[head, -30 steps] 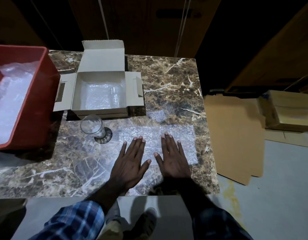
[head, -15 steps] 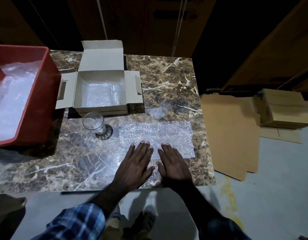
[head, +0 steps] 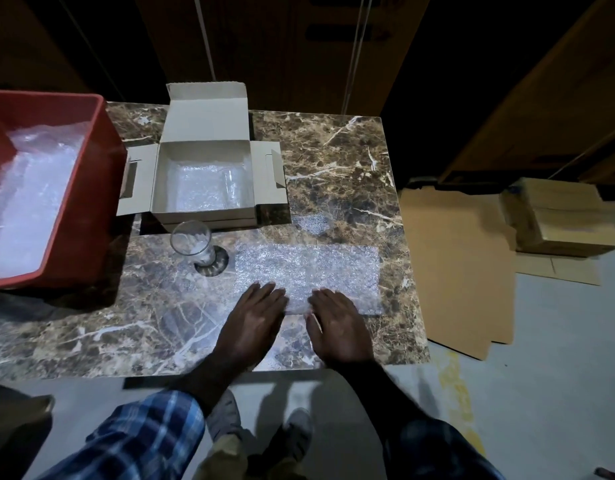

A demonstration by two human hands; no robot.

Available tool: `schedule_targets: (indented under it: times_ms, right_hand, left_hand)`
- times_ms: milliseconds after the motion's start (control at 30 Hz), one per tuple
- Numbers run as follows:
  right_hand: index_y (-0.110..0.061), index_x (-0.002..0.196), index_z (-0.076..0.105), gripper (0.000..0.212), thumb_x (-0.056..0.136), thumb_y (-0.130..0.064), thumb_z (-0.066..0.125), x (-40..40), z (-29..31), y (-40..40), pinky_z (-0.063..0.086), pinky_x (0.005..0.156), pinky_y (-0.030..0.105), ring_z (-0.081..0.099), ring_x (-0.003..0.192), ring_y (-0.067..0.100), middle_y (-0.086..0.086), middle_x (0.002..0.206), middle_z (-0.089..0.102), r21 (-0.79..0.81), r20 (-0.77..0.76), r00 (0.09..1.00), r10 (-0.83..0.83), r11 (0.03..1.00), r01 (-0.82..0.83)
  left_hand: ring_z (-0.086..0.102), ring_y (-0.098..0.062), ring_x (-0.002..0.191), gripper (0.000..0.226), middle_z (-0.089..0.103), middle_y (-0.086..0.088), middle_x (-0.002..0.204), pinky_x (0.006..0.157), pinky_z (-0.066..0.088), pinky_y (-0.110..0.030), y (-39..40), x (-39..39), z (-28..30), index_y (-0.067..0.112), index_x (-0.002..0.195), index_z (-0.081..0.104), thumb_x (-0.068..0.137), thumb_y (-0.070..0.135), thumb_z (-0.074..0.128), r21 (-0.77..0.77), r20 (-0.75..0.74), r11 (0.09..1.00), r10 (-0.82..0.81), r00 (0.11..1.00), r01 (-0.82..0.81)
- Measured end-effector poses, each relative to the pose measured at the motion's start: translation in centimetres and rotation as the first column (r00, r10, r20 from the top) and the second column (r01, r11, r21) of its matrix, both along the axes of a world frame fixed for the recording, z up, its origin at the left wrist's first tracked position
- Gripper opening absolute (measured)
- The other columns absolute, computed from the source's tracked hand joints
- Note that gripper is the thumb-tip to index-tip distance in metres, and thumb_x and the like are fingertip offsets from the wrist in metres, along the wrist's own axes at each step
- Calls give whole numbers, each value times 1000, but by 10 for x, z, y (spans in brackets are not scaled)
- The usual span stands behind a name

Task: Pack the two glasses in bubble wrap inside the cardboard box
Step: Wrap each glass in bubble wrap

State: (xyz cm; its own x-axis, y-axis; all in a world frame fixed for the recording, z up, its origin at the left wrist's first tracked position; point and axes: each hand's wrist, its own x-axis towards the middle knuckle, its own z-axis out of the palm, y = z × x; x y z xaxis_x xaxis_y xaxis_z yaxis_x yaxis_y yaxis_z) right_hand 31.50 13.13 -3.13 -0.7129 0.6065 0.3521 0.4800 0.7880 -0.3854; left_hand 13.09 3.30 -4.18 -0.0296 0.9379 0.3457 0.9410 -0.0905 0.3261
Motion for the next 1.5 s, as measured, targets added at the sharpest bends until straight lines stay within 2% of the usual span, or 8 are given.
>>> schedule_targets:
  times_ms: [267,500,733,833,967,1200,1300,1500]
  right_hand:
    - [-4,100,75,22,81,0,65,31,2,-2,48,98,37,68,102,26,13,106,74,-62,47,997,-54,996,57]
    - [-18,85,73,8,88,-11,71,51,23,3,44,66,30,58,70,15,-3,76,69,-307,67,991,-119,942,133]
    - [-24,79,72,12,89,-17,71,42,36,19,44,57,20,61,58,0,-9,67,69,-632,82,946,-313,717,292]
    - [-26,75,69,17,90,-18,71,39,38,32,44,61,22,62,63,5,-9,69,70,-700,101,942,-319,650,295]
    - [-23,75,69,19,91,-13,71,39,39,39,34,56,21,52,44,-2,-13,54,62,-827,79,929,-361,497,264]
    - [-26,62,51,37,94,-15,67,27,49,43,37,56,20,47,51,6,-9,50,52,-656,125,915,-384,659,366]
    - [-17,74,58,23,96,-17,65,19,49,47,32,60,32,52,63,18,-3,65,56,-592,177,915,-363,704,393]
    - [-8,95,64,17,99,-24,61,11,49,53,29,62,31,51,69,22,1,74,57,-527,278,885,-373,711,465]
  left_hand:
    - [66,-24,94,16,72,-6,98,97,48,-42,-31,-31,27,8,104,72,96,15,59,-28,79,998,-61,995,63]
    - [54,-6,57,28,60,10,60,55,42,-25,-43,-44,55,21,74,66,97,33,55,-276,339,961,117,933,-20]
    - [70,-21,57,8,73,-1,63,51,51,-25,-41,-59,63,19,81,75,83,14,81,-505,590,858,423,688,-94]
    - [64,-8,52,16,71,2,61,52,47,-20,-33,-67,62,20,72,74,86,15,79,-545,569,832,459,682,-106]
    - [57,2,49,20,69,5,59,54,43,-20,-31,-71,57,19,70,72,90,14,74,-529,575,829,507,642,-182]
    - [66,-16,67,21,72,-3,67,71,51,-35,-28,-69,39,13,73,72,93,20,70,-512,565,784,614,551,-349]
    - [66,-21,69,25,70,0,66,71,49,-36,-23,-68,36,13,73,70,93,28,68,-471,520,766,642,564,-438]
    - [62,-31,65,37,61,-8,59,62,37,-34,-13,-60,39,13,63,54,97,23,65,-399,416,741,671,614,-540]
